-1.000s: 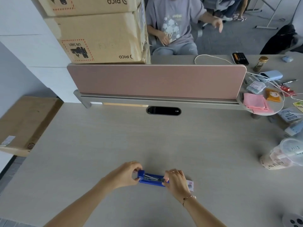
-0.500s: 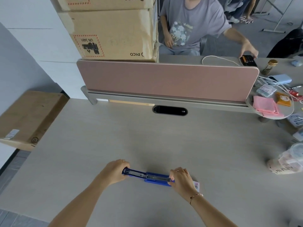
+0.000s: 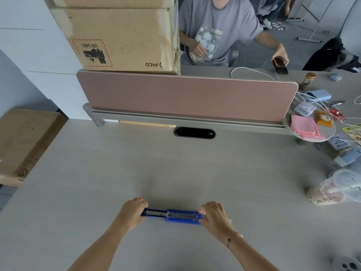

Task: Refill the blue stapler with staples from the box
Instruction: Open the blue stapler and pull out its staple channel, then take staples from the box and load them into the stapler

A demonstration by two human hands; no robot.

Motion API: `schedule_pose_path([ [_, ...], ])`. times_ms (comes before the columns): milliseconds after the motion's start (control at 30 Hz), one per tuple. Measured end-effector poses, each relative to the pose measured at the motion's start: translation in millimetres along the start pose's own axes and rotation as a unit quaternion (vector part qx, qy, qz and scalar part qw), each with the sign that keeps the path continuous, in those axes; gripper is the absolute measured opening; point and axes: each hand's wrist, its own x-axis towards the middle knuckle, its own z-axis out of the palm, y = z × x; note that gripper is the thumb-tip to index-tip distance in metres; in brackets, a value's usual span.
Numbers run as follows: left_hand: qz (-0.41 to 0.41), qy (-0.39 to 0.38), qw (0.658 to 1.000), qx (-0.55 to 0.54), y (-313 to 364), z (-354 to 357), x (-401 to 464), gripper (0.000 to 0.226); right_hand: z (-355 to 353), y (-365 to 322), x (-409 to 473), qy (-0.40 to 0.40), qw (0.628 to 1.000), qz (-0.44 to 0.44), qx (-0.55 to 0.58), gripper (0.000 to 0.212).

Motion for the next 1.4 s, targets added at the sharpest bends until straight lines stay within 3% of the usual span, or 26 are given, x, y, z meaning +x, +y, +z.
schedule_pose_path([
  [67,0.017,0.008,1.000,-0.017,4.9,-5.0,1.3,0.024,-5.0,14.1,-2.1,0.009,1.000,-0.005,-0.002,0.011],
  [200,0.071,0.006,0.996,-0.047,28.2,-15.7,6.9,0.054,-21.9,40.9,-14.4,0.045,0.999,0.000,-0.027,0.026],
  [400,0.153,-0.001,0.986,-0.071,104.6,-28.8,30.3,0.046,-28.7,57.8,-36.6,-0.012,0.995,0.048,-0.091,0.049],
  [533,0.204,-0.010,0.978,-0.050,152.4,-23.4,42.5,0.038,-23.0,58.4,-43.6,-0.027,0.993,0.059,-0.101,0.044],
  [767,0.205,-0.022,0.978,-0.010,194.1,-11.5,48.2,0.049,-18.1,64.3,-44.2,-0.013,0.996,0.078,-0.030,0.028],
  [967,0.199,-0.006,0.980,-0.016,207.4,-7.1,51.4,0.033,-18.0,68.4,-42.4,-0.018,0.994,0.102,0.022,0.020],
  [1400,0.208,0.026,0.977,0.049,207.3,-5.6,54.9,0.027,-24.4,70.8,-44.5,0.002,0.993,0.112,0.045,0.020],
])
